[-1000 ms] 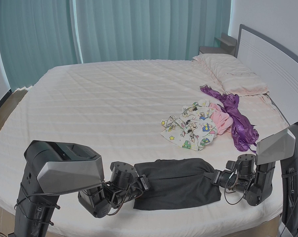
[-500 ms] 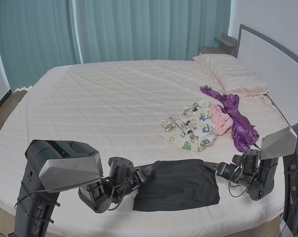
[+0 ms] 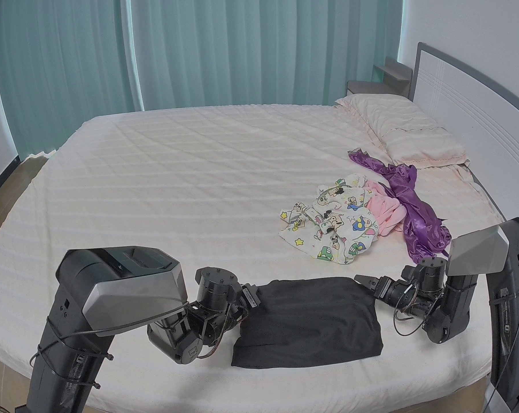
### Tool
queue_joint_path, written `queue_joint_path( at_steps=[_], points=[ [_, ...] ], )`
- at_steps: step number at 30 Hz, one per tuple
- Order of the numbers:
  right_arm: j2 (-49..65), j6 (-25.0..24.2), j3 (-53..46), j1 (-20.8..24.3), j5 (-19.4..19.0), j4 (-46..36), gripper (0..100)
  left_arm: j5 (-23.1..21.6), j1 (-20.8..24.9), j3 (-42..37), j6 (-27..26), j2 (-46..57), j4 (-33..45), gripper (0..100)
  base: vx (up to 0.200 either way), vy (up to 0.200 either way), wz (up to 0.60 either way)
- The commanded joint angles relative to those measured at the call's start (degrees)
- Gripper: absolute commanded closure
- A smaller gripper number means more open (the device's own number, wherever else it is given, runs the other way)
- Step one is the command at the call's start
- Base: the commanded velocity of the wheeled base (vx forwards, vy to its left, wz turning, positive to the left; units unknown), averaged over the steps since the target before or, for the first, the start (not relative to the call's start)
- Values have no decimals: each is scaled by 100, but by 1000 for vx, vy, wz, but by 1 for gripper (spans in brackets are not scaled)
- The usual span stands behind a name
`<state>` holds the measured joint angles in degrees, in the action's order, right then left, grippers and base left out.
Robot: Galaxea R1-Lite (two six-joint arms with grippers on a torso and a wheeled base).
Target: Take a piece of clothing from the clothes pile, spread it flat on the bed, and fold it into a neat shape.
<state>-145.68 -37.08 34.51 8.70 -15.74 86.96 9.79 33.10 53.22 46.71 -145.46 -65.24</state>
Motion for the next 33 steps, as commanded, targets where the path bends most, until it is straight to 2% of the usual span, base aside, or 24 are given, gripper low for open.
queue_joint_path(
  at_steps=[1, 9, 11, 12, 18, 24, 26, 29, 33],
  points=[
    [-66, -88, 293, 79, 1, -232, 0, 111, -23, 153, 4, -167, -32, 100, 0, 0, 0],
    [-145, -370, 970, 281, 18, -935, 0, 181, -23, 144, 31, -167, -85, 100, 0, 0, 0],
    [-48, -510, 1163, 404, 27, -1506, 0, 190, -23, 136, 40, -158, -76, 100, 0, 0, 0],
    [4, -519, 1163, 413, 27, -1612, 100, 190, -23, 136, 40, -158, -76, 100, 0, 0, 0],
    [75, -554, 1269, 378, 27, -1770, 100, 190, -23, 109, 57, -158, -85, 100, 0, 0, 0],
    [101, -897, 1348, 334, 185, -1682, 100, 243, -23, 92, 57, -158, -94, 100, 0, 0, 0],
    [57, -915, 1356, 290, 352, -1392, 100, 392, -23, 100, 66, -176, -182, 100, 0, 0, 0],
    [-40, -906, 1269, 281, 387, -988, 100, 427, -23, 92, 48, -237, -331, 100, 0, 0, 0],
    [-84, -880, 1181, 272, 387, -917, 100, 427, -23, 83, 57, -246, -340, 100, 0, 0, 0]
  ],
)
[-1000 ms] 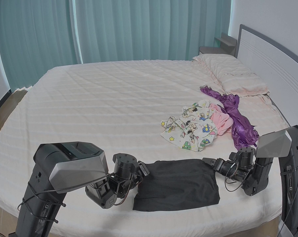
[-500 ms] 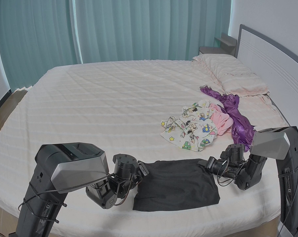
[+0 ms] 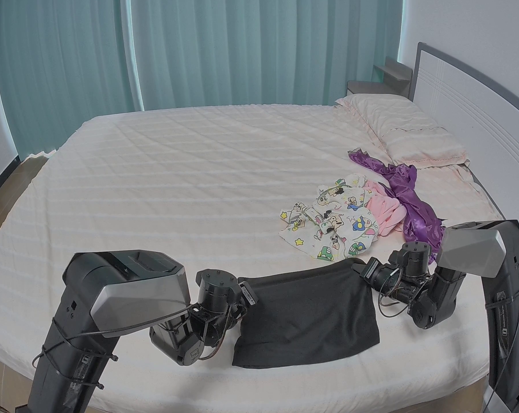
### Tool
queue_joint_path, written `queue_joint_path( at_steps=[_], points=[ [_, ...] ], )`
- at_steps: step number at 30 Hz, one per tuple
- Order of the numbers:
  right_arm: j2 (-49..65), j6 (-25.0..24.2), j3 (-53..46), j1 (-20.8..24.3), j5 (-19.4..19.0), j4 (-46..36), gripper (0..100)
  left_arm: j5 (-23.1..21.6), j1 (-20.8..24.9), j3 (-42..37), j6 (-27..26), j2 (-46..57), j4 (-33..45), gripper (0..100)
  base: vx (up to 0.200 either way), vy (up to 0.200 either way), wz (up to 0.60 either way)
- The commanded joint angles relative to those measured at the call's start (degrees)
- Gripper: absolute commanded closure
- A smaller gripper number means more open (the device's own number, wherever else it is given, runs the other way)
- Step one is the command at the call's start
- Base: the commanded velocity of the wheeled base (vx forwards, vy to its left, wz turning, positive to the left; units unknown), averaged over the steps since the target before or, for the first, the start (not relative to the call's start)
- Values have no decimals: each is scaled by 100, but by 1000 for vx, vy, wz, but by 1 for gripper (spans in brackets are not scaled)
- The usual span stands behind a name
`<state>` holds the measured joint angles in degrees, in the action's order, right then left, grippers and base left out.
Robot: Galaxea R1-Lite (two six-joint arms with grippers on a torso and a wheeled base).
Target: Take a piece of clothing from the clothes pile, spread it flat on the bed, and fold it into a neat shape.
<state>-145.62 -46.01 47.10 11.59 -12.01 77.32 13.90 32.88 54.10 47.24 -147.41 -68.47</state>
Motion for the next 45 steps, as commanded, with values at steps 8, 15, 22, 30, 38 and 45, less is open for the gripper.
queue_joint_path(
  at_steps=[8, 15, 22, 30, 38, 45],
  points=[
    [-151, 48, -70, -8, 14, 46, 0, 17, -1, 39, -4, -86, -17, 0, 0, 0, 0],
    [121, 57, -413, -289, 58, 222, 0, 25, -80, -313, 49, 133, -43, 0, 0, 0, 0],
    [376, 593, -1696, -421, -205, 872, 0, -71, -62, -1086, 260, 687, -61, 0, 0, 0, 0],
    [174, 1147, -2197, -421, -654, 1232, 0, -221, 78, -1358, 260, 757, -113, 0, -175, 0, 0],
    [165, 1199, -2206, -421, -777, 1232, 0, -528, 158, -1543, 224, 793, -113, 0, -125, 0, 0],
    [68, 1199, -2100, -386, -838, 1232, 0, -564, 149, -1543, 198, 766, -113, 0, 0, 0, 0]
  ],
)
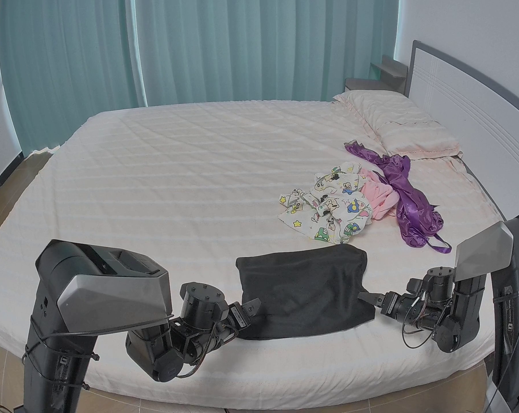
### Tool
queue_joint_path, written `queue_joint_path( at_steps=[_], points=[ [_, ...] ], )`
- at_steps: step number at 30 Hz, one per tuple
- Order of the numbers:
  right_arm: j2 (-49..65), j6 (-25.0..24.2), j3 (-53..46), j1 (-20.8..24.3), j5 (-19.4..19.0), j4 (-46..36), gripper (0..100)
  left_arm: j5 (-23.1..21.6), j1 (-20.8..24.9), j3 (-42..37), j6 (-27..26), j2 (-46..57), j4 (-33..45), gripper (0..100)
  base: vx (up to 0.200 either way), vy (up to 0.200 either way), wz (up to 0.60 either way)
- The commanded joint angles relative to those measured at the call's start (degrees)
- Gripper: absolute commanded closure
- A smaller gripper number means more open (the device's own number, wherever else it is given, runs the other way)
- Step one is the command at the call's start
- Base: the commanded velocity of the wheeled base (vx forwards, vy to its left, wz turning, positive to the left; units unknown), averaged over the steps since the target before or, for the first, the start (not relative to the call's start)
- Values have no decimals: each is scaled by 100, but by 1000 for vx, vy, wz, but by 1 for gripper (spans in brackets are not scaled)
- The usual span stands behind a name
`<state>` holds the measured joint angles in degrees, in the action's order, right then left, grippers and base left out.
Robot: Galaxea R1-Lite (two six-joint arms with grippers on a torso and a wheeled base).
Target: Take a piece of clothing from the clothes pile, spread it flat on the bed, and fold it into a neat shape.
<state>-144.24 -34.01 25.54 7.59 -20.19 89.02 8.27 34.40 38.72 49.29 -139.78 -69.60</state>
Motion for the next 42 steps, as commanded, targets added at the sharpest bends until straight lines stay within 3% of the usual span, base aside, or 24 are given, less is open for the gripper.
queue_joint_path(
  at_steps=[1, 7, 8, 18, 24, 31, 37, 38, 42],
  points=[
    [-78, 9, 100, 23, -47, 63, 0, 0, 5, -5, -7, -6, -1, 0, 0, 0, 0],
    [-227, 44, 390, 23, -82, 54, 0, -9, 5, 22, -103, -58, -1, 0, 0, 0, 0],
    [-236, 44, 426, 23, -82, 46, 100, -9, -4, 31, -103, -76, -1, 0, 0, 0, 0],
    [-210, 132, 513, 102, -82, -209, 100, -9, -4, 57, -103, -94, -1, 0, 0, 0, 0],
    [27, 448, -14, -30, -82, -192, 100, 0, -4, 39, -112, -94, -1, 0, 0, 0, 0],
    [300, 457, -357, -118, -266, -156, 100, -27, 5, 13, -121, -94, -1, 0, 0, 0, 0],
    [107, 457, -119, -118, -266, -209, 100, -220, -4, 83, -437, -252, -160, 0, 0, 0, 0],
    [98, 457, -102, -100, -266, -218, 0, -229, -4, 83, -517, -296, -239, 0, 0, 0, 0],
    [115, 457, -128, -92, -266, -218, 0, -343, -4, 127, -684, -366, -274, 0, 0, 0, 0]
  ],
)
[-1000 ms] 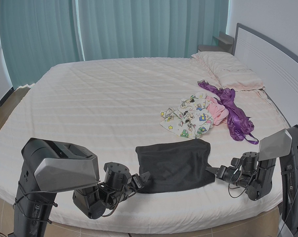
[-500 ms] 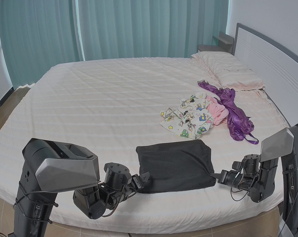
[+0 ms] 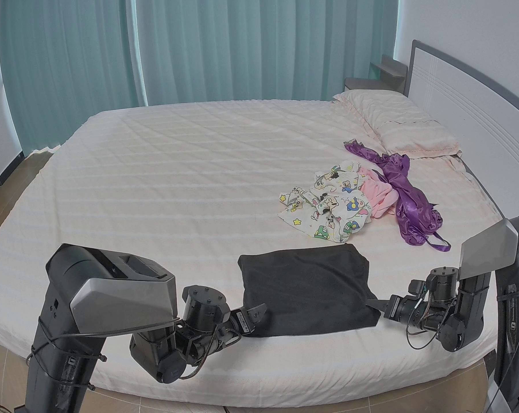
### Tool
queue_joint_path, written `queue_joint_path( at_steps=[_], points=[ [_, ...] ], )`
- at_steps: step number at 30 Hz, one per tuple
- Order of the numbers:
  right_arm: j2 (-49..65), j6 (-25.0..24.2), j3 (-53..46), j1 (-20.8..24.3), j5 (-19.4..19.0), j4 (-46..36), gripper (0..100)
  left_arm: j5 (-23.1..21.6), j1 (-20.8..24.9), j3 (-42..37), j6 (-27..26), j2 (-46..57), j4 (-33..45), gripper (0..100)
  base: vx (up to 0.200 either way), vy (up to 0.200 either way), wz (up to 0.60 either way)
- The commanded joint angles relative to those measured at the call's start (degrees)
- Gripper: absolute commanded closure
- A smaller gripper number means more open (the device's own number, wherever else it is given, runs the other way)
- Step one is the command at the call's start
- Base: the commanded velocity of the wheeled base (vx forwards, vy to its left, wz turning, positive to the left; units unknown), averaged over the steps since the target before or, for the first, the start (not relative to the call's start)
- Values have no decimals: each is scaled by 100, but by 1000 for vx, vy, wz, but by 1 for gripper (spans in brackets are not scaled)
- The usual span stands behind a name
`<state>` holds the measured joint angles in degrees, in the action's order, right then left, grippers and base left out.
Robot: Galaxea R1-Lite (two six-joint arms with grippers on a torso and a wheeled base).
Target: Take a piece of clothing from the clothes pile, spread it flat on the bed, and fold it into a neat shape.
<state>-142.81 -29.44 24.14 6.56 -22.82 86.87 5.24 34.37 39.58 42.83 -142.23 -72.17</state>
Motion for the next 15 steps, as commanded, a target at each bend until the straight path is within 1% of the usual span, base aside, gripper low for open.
queue_joint_path(
  at_steps=[1, 4, 8, 11, 12, 15],
  points=[
    [-36, -9, 21, 12, -3, 5, 0, -58, 0, 50, -46, -121, -17, 0, 0, 0, 0],
    [-36, -9, 56, -14, 6, 5, 0, -137, 0, 58, -64, -121, 10, 0, 0, 0, 0],
    [17, -9, 38, -32, -3, 14, 0, -208, 0, 67, -301, -121, 54, 0, 0, 0, 0],
    [8, -9, 21, -41, 6, 14, 0, -348, 9, 76, -398, -112, 124, 0, 0, 0, 0],
    [-1, -9, 3, -41, 6, 14, 0, -357, 9, 76, -494, -112, 212, 100, 0, 0, 0],
    [-1, 0, -41, -32, -3, -3, 0, -357, 18, 102, -582, -77, 458, 100, 0, 0, 0]
  ],
)
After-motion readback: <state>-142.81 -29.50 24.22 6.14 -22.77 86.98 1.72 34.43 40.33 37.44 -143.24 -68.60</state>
